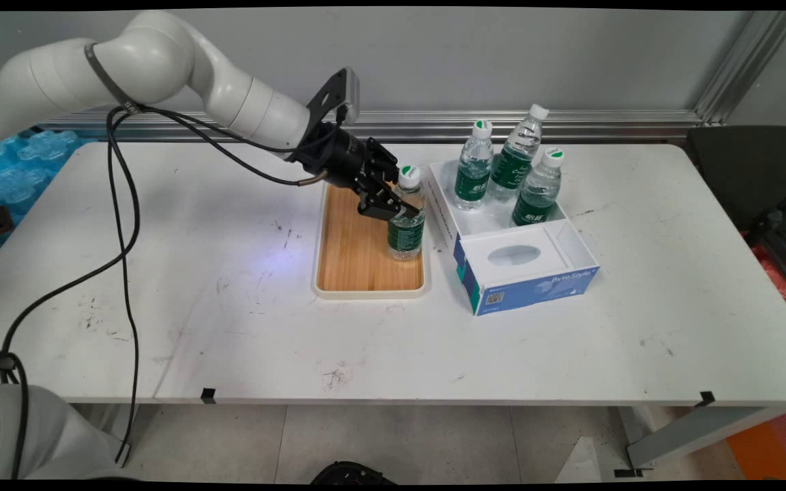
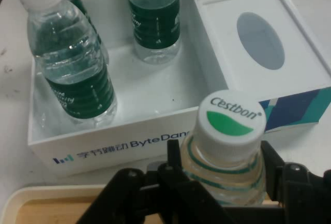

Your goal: Place the picked object on the tray

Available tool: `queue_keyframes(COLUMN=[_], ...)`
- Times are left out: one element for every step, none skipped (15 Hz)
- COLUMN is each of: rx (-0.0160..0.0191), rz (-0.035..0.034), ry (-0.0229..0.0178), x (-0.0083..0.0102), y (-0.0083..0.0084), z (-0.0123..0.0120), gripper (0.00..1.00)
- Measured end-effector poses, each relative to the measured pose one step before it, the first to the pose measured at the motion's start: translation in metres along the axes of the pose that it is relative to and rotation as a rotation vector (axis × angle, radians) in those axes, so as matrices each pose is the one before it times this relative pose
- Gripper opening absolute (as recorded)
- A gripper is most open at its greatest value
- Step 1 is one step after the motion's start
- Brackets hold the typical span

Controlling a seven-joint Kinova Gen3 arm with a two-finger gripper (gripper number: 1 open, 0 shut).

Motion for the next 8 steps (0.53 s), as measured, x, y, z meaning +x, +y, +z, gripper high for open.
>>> queue_keyframes(rx=[-0.00058, -0.00074, -0.00050, -0.00067, -0.00087, -0.00033, -0.00058, -0.00032], rz=[-0.00004, -0.00015, -0.00004, -0.00027, -0.00076, -0.00084, -0.00061, -0.00096], ry=[0.00026, 0.00047, -0.00006, 0.00011, -0.00047, -0.00002, -0.00041, -0.00069], x=[-0.00097, -0.00071, -0.00049, -0.00061, -0.00089, -0.00074, -0.00062, -0.00065], y=[-0.00016, -0.00011, 0.00000, -0.00002, 0.00003, 0.00006, 0.00008, 0.00014], z=[0.00091, 0.00072, 0.00040, 0.00045, 0.00055, 0.00026, 0.00023, -0.00003], gripper=[0.00, 0.00, 0.00, 1.00, 1.00, 1.00, 1.00, 1.00])
